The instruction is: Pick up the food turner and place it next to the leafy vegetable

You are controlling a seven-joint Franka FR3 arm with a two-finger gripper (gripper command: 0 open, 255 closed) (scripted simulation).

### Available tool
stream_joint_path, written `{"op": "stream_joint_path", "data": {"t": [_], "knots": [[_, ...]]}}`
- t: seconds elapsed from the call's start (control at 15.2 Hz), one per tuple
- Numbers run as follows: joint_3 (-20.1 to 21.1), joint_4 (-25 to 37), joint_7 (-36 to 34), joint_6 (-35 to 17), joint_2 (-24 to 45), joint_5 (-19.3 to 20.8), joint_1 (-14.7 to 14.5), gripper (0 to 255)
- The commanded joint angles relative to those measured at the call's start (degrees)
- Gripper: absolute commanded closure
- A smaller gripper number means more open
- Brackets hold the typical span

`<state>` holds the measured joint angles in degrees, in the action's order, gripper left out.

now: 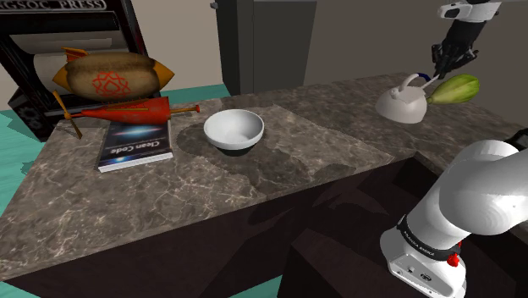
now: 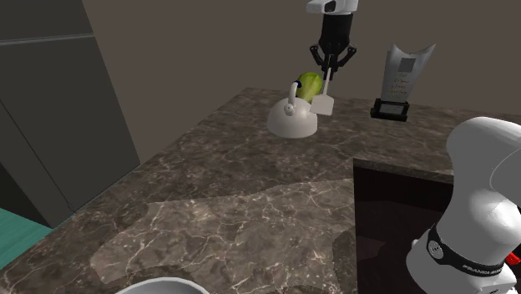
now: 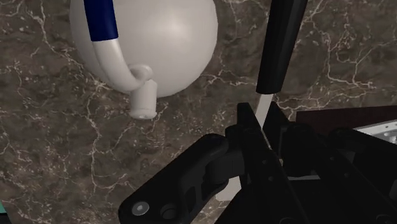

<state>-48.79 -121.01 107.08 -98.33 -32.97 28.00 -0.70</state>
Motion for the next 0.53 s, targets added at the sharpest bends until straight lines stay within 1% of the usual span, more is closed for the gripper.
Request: {"op": "stream_joint_path", "data": {"t": [0.0, 0.26, 0.46], "knots": [[-2.92, 1.55, 3.06, -0.38, 0.73, 0.57, -0.01, 255], [-9.17, 5.52, 9.05, -0.78, 2.56, 1.07, -0.97, 255], [-14.89, 9.14, 13.74, -1.18, 4.46, 0.85, -2.84, 255]]}}
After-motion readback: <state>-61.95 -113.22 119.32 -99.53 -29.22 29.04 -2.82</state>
